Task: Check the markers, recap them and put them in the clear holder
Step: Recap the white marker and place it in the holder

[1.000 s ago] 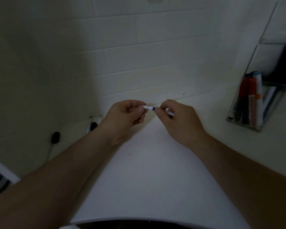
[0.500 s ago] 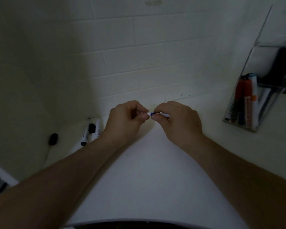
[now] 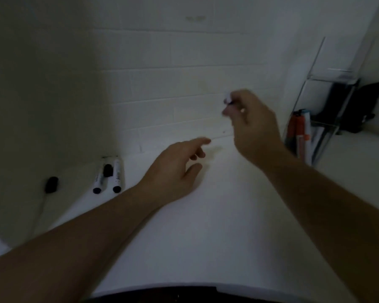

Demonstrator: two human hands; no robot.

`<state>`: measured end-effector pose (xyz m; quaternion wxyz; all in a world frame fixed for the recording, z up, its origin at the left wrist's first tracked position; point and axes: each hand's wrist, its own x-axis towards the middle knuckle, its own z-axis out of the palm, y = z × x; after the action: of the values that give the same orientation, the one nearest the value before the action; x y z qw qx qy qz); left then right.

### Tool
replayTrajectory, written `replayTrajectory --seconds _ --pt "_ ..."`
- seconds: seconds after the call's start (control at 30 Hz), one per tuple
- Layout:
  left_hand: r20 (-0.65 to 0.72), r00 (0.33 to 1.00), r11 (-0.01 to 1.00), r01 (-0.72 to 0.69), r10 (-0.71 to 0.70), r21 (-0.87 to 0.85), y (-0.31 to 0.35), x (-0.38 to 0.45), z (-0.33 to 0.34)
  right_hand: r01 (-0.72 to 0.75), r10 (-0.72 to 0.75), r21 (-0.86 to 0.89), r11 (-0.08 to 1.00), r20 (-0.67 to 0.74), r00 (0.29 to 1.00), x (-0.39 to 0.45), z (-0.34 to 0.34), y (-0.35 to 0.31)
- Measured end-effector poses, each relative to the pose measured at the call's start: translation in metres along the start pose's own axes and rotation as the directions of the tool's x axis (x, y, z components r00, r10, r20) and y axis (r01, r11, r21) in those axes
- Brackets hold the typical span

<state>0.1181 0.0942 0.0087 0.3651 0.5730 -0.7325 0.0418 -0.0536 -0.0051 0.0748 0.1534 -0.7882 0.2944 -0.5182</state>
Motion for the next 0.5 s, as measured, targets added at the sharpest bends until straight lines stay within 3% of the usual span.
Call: replayTrajectory --seconds 0.07,0.13,0.27,0.5 --pt "0.053 0.989 0.987 -0.140 0.136 0.083 0.003 -0.003 0.006 0.042 -0.049 -0.063 0.997 -0.108 0.993 0.018 -0.033 -0.001" --pt "0.071 0.965 0.959 -0.261 0.254 0.113 0.007 -0.004 0.012 0.105 -0.147 -0.256 0.961 -0.151 0.977 0.030 -0.067 0.006" --pt "0.104 0.889 0.871 -0.458 0.446 0.178 0.015 -0.004 0.021 0.101 -0.151 -0.571 0.815 -0.042 0.988 0.034 -0.119 0.033" --pt "0.121 0.891 0.860 -0.455 0.439 0.232 0.016 -0.010 0.018 -0.016 0.051 -0.752 0.659 0.023 0.998 0.009 -0.136 0.057"
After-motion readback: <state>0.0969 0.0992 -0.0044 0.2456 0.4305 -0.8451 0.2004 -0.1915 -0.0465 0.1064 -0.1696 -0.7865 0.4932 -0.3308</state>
